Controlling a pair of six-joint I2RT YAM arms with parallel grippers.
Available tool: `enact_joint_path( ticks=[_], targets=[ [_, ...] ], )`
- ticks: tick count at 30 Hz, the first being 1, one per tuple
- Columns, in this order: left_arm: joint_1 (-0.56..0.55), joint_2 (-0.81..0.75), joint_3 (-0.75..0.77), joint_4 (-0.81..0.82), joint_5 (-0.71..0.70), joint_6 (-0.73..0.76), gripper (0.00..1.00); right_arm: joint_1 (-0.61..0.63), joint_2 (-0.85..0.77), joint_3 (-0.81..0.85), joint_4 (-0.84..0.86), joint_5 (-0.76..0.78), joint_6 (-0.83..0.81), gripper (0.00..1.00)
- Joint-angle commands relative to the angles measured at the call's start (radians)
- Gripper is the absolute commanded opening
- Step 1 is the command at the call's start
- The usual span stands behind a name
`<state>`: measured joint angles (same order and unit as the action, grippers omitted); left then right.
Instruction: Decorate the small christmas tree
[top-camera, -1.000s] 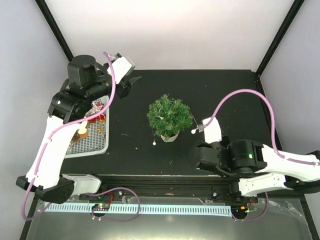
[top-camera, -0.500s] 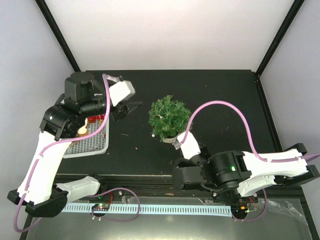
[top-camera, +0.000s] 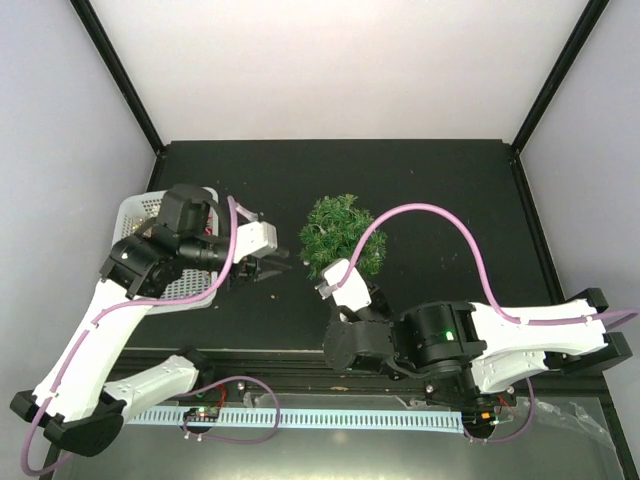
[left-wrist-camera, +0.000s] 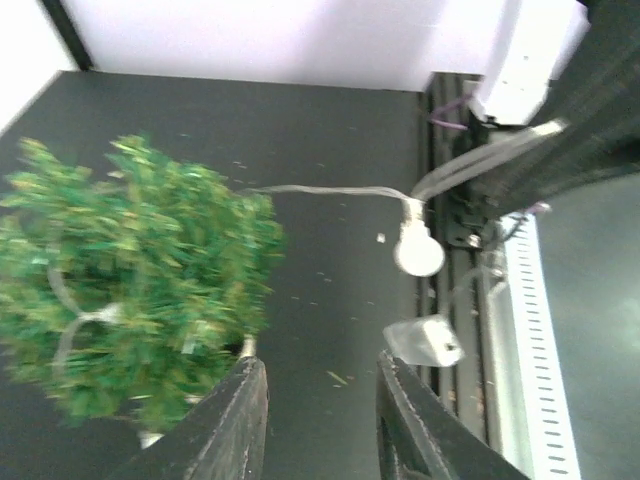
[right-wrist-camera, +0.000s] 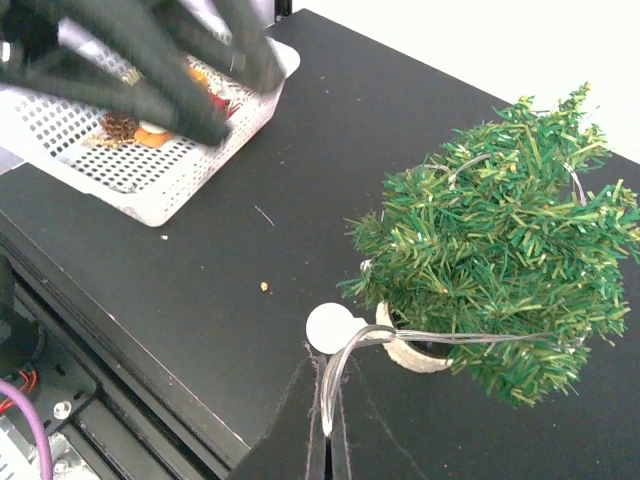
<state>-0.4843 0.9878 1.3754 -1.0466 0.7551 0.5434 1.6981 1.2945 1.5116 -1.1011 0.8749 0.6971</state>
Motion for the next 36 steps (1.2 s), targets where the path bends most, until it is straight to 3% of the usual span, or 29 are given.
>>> enact_joint_path(
  ticks=[1, 11, 17, 25, 32, 36],
  targets=[
    [-0.045, -0.046, -0.102, 0.030, 0.124, 0.030, 0.34, -0.041, -0.004, -0.019, 0.128, -0.014, -0.054, 0.01],
    [-0.110, -0.018, -0.248, 0.109, 0.179, 0.035, 0.53, -0.118, 0.013, -0.014, 0.252, -0.047, -0.118, 0.01],
    [-0.149, 0.037, -0.280, 0.183, 0.185, 0.024, 0.57, -0.138, 0.034, -0.004, 0.275, -0.076, -0.128, 0.01],
    [-0.171, 0.118, -0.271, 0.218, 0.259, 0.005, 0.55, -0.156, 0.029, -0.029, 0.310, -0.085, -0.127, 0.01],
    [-0.173, 0.127, -0.288, 0.221, 0.304, 0.019, 0.48, -0.164, 0.006, -0.053, 0.337, -0.081, -0.127, 0.01],
    [-0.174, 0.120, -0.307, 0.228, 0.322, 0.025, 0.34, -0.170, -0.010, -0.072, 0.353, -0.086, -0.123, 0.01]
  ],
)
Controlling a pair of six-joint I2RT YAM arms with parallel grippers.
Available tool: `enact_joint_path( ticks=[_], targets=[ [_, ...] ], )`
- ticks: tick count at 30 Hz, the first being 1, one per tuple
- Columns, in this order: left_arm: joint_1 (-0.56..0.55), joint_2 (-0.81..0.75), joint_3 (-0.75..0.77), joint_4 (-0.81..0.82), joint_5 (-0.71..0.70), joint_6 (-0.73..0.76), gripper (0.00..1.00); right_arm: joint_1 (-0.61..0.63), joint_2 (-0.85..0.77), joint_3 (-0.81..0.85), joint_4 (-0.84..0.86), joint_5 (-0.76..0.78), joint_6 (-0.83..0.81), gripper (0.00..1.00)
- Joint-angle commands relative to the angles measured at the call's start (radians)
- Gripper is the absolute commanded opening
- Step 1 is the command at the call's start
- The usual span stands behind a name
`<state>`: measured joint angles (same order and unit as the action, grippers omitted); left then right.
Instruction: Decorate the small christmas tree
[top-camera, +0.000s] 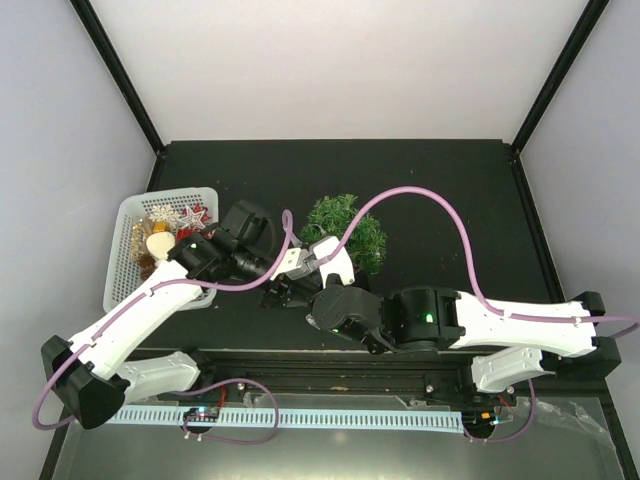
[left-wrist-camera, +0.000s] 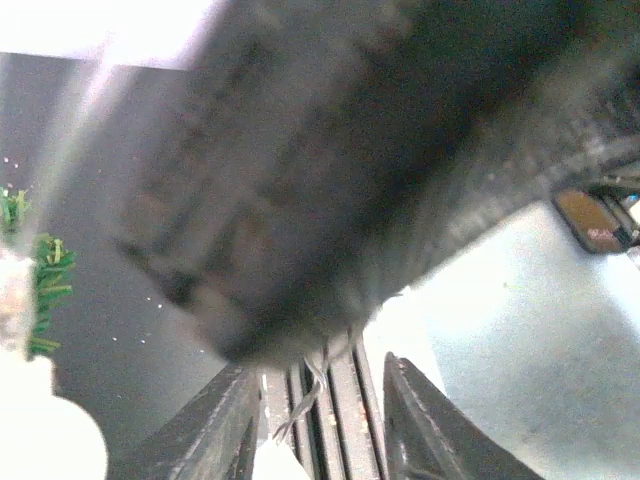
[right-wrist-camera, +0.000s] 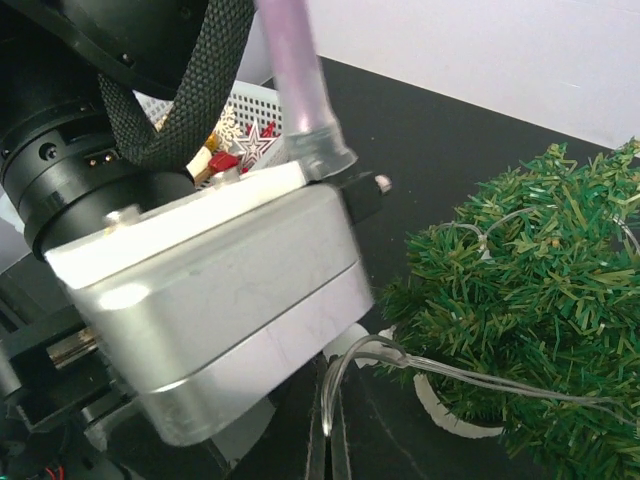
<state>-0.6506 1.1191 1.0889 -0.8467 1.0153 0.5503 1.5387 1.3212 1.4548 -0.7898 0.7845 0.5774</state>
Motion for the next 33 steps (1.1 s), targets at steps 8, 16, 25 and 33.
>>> enact_joint_path(
  ticks=[8, 16, 25, 33],
  targets=[
    [-0.008, -0.006, -0.023, 0.010, 0.064, 0.038, 0.01, -0.012, -0.043, -0.025, 0.050, -0.003, 0.001, 0.01],
    [-0.008, -0.012, -0.013, -0.012, 0.042, 0.058, 0.02, -0.012, -0.045, -0.030, 0.042, 0.001, 0.005, 0.01],
    [-0.009, -0.044, 0.027, -0.071, -0.070, 0.086, 0.02, -0.012, -0.061, -0.047, 0.020, 0.014, 0.028, 0.15],
    [-0.002, -0.080, 0.027, -0.117, -0.169, 0.120, 0.02, -0.011, -0.094, -0.076, 0.034, 0.020, 0.033, 0.31]
  ],
)
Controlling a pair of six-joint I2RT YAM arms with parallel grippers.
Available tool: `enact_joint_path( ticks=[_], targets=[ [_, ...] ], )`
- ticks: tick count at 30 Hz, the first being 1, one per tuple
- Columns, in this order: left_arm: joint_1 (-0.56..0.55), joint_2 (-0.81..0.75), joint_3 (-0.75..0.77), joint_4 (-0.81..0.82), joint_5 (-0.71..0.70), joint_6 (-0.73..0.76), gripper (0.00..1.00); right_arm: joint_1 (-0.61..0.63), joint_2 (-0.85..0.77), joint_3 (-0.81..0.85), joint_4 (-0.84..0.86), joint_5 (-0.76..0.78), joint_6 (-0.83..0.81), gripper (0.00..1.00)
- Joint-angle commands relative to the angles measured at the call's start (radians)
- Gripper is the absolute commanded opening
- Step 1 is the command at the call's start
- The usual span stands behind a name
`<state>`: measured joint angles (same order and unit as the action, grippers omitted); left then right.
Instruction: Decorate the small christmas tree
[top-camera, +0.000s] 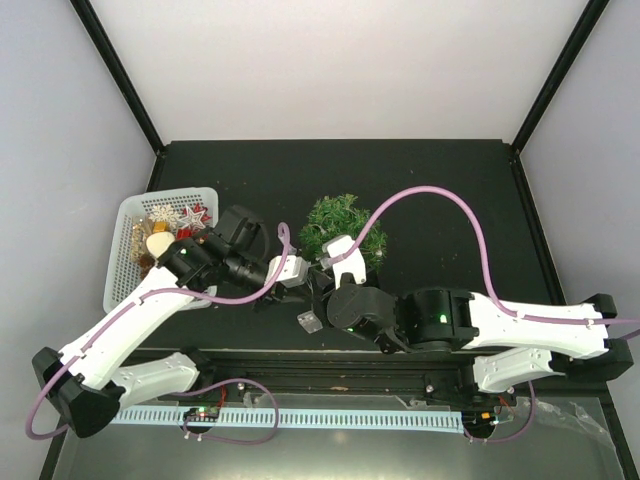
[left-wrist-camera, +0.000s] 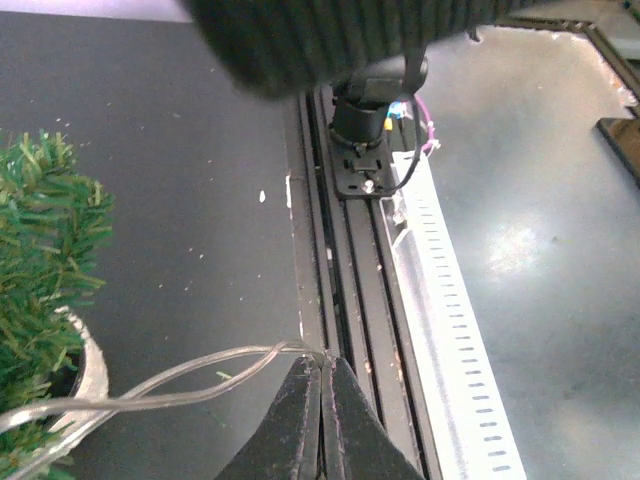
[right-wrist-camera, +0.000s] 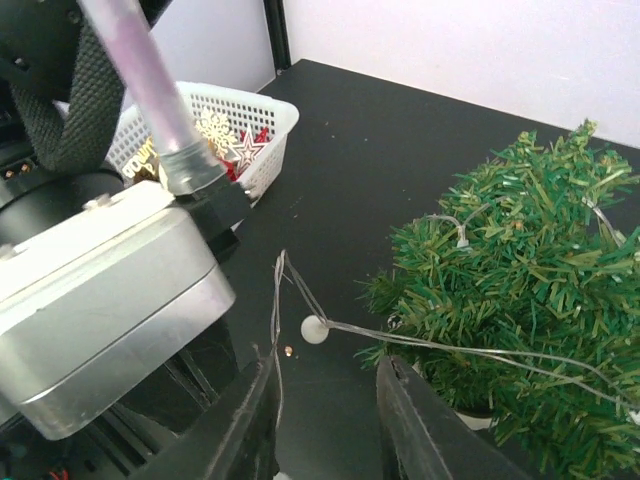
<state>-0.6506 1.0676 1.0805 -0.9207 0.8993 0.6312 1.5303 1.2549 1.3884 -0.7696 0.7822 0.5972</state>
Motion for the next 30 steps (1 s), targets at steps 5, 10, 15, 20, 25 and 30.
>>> enact_joint_path(
  ticks=[5, 10, 15, 20, 25, 30],
  targets=[
    [0.014, -0.065, 0.042, -0.078, -0.109, 0.065, 0.01, -0.004, -0.051, -0.021, -0.004, 0.035, 0.030, 0.45],
    [0.086, -0.099, 0.071, -0.135, -0.165, 0.114, 0.01, -0.005, -0.103, -0.056, -0.017, 0.117, 0.051, 0.51],
    [0.229, -0.070, 0.138, -0.221, -0.172, 0.213, 0.01, -0.006, -0.134, -0.068, -0.061, 0.180, 0.070, 0.54],
    [0.336, 0.016, 0.234, -0.319, -0.180, 0.309, 0.02, -0.021, -0.156, -0.088, -0.078, 0.192, 0.085, 0.54],
    [0.409, 0.083, 0.322, -0.353, -0.181, 0.349, 0.02, -0.034, -0.169, -0.113, -0.074, 0.192, 0.085, 0.54],
    [0.455, 0.133, 0.365, -0.314, -0.229, 0.360, 0.02, -0.051, -0.184, -0.127, -0.068, 0.194, 0.075, 0.54]
  ],
)
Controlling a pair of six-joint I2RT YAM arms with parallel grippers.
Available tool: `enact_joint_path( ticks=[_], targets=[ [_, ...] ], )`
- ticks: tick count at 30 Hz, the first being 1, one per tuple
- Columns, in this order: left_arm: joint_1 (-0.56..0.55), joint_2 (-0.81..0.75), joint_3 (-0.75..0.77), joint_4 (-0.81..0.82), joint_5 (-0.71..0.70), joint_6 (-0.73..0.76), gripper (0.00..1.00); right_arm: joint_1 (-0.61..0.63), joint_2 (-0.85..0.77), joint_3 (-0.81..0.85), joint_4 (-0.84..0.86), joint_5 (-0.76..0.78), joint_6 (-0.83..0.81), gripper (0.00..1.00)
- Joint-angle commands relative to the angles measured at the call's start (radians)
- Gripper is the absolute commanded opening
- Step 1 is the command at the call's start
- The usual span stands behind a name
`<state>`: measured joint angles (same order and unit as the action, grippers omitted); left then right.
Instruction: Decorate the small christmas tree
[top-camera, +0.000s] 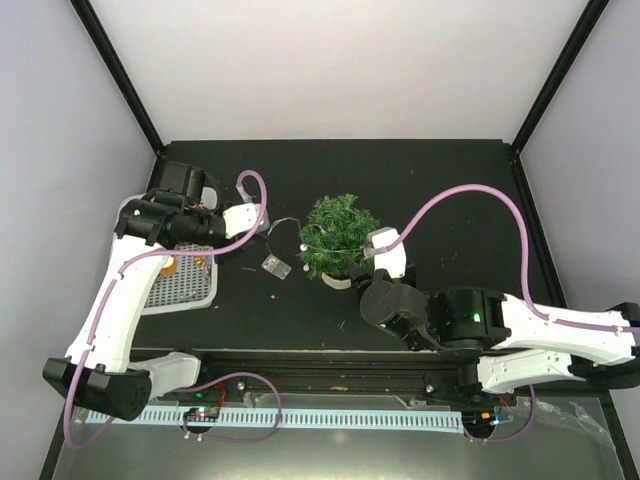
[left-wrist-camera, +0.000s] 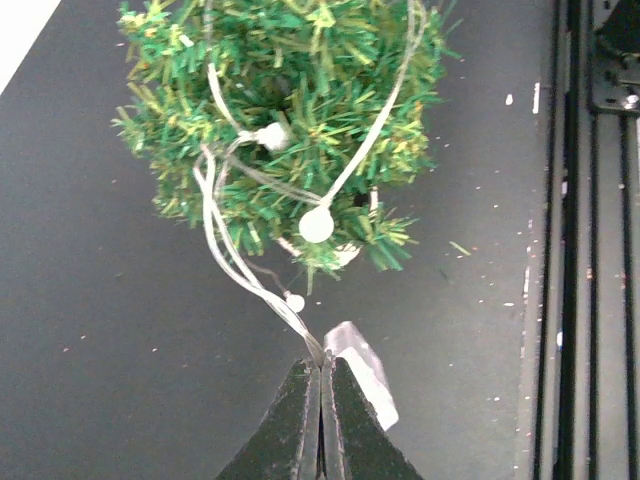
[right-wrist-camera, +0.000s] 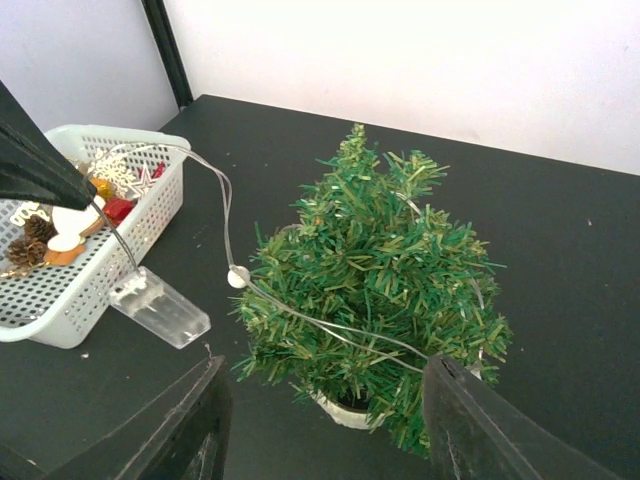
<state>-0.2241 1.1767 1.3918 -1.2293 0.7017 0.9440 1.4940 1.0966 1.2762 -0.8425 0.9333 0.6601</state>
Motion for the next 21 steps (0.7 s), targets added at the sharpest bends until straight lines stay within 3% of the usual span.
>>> enact_joint_path(
  ticks=[1, 11, 21],
  targets=[
    [0.037, 0.034, 0.058, 0.008, -0.043, 0.045, 0.02, -0.020, -0.030, -0.018, 0.009, 0.039, 0.006, 0.54],
    [0.049, 0.191, 0.081, 0.229, -0.144, -0.072, 0.02, -0.086, -0.047, -0.049, 0.026, 0.015, -0.009, 0.55],
    [-0.017, 0.374, 0.178, 0.461, -0.293, -0.206, 0.02, -0.174, -0.085, -0.118, 0.083, -0.019, -0.029, 0.55]
  ],
)
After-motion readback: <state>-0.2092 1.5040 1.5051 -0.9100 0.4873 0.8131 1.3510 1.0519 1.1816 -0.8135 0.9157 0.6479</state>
